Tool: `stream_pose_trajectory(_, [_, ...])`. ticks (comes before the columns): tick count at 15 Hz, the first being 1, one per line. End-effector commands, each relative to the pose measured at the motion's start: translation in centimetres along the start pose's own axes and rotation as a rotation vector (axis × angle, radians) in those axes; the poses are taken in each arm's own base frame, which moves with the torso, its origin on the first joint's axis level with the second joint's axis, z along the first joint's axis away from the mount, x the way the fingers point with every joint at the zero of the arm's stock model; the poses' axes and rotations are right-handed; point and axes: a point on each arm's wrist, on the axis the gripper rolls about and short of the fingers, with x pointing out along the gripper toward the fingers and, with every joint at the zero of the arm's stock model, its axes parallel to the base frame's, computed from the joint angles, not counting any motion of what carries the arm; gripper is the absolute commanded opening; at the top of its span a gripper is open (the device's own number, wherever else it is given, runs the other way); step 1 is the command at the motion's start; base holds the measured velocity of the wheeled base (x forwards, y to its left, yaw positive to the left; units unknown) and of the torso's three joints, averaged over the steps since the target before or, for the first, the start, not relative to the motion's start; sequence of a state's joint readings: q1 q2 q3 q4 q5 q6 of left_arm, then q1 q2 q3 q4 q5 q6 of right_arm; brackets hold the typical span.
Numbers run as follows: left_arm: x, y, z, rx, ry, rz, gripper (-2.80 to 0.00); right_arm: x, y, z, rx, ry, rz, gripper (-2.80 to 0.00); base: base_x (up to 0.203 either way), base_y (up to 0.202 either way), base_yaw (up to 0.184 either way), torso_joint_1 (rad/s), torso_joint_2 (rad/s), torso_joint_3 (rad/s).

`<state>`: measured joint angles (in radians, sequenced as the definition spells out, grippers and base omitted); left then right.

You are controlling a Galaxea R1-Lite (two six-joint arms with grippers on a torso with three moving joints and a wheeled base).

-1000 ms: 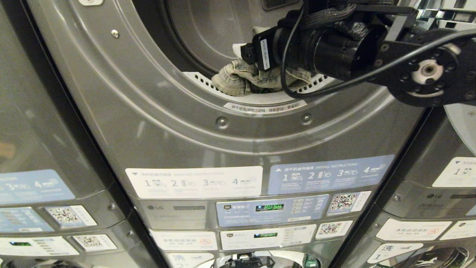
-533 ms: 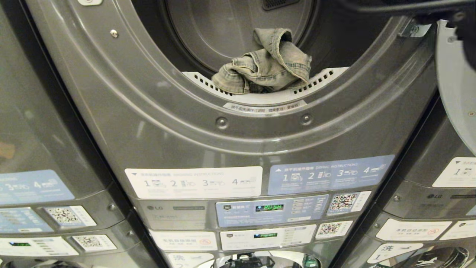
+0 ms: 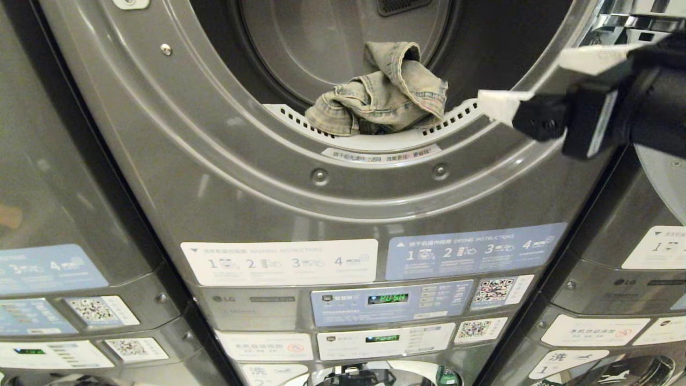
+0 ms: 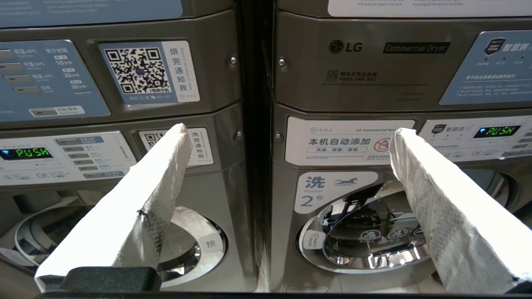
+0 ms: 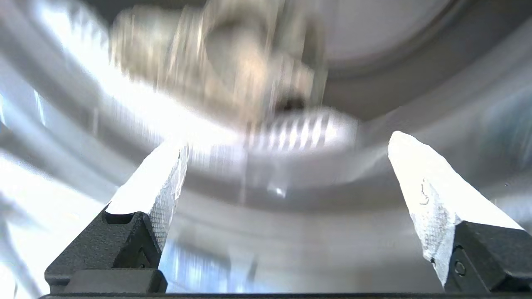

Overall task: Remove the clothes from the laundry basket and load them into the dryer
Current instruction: Put the clothes in the dryer, then close the dryer

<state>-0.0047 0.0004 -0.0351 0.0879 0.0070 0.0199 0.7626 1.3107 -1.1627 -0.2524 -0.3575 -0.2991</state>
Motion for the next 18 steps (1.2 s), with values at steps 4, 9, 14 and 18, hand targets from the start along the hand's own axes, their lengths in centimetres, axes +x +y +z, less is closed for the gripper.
stream_pose_trajectory(4, [0.0, 0.0, 0.0, -0.002, 0.001, 0.001, 0.00, -3.4, 0.6, -5.9, -0.051, -0.024, -0.008, -2.80, 0.000, 0.000, 0.000, 0.000, 0.00, 0.000])
stream_pose_trajectory(9, [0.0, 0.0, 0.0, -0.002, -0.001, 0.001, 0.00, -6.8, 1.6, -16.6, -0.194, 0.260, 0.038, -2.80, 0.000, 0.000, 0.000, 0.000, 0.00, 0.000])
stream_pose_trajectory(14, [0.0, 0.0, 0.0, -0.002, 0.000, 0.001, 0.00, -11.9, 2.2, -25.2, -0.056, 0.639, 0.055, -2.80, 0.000, 0.000, 0.000, 0.000, 0.00, 0.000])
stream_pose_trajectory(18, [0.0, 0.0, 0.0, -0.002, -0.001, 0.001, 0.00, -14.1, 1.1, -27.1, -0.028, 0.898, -0.061, -2.80, 0.000, 0.000, 0.000, 0.000, 0.00, 0.000])
